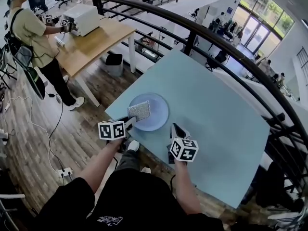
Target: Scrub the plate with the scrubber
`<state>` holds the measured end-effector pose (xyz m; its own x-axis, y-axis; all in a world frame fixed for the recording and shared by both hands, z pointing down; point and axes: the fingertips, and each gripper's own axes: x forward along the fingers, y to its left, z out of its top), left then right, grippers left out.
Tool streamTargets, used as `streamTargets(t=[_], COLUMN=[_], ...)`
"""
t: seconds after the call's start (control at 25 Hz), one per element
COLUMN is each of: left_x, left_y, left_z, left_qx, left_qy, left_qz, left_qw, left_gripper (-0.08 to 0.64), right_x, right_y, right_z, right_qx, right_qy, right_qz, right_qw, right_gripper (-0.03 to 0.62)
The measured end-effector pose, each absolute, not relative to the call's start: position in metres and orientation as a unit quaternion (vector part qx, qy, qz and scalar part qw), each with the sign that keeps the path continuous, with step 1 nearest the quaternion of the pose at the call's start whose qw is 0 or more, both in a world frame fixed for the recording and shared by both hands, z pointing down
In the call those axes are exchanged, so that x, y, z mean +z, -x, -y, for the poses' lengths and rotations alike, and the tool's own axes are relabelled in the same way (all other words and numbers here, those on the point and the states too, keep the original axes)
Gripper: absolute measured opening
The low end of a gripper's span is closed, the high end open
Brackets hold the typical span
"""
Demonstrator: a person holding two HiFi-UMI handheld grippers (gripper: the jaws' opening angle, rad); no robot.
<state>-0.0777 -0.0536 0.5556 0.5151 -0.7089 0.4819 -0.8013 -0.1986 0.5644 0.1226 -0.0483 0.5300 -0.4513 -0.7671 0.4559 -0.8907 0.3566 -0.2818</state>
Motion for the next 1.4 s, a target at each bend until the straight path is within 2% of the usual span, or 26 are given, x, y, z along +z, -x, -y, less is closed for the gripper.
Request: streamTargets(t=[0.24,1.0,1.4], left_x=[0.52,0.391,0.35], left_y=[0.071,0.094,0.123], left_z=[0.047,0.072,0.093], left_qx=[0.037,0.034,0.02], left_qy=[-0.78,-0.813,-0.822], left_qz=[0.516,0.565,0.564], left_qw=[0.353,0.135,0.081], left_gripper=[0.086,0.086,0.086], right_x=[0.502,0.382,0.327], right_y=[-0.129,-0.101,-0.082], right_z=[0.044,0.076,0.09], right_qx=[0.232,0.106,0.054], right_qy=[-0.492,-0.49,-0.509], right_qz=[0.832,0.864,0.858], right_qw=[0.108,0.055,0.035], right_gripper=[0.006,0.006,0.006])
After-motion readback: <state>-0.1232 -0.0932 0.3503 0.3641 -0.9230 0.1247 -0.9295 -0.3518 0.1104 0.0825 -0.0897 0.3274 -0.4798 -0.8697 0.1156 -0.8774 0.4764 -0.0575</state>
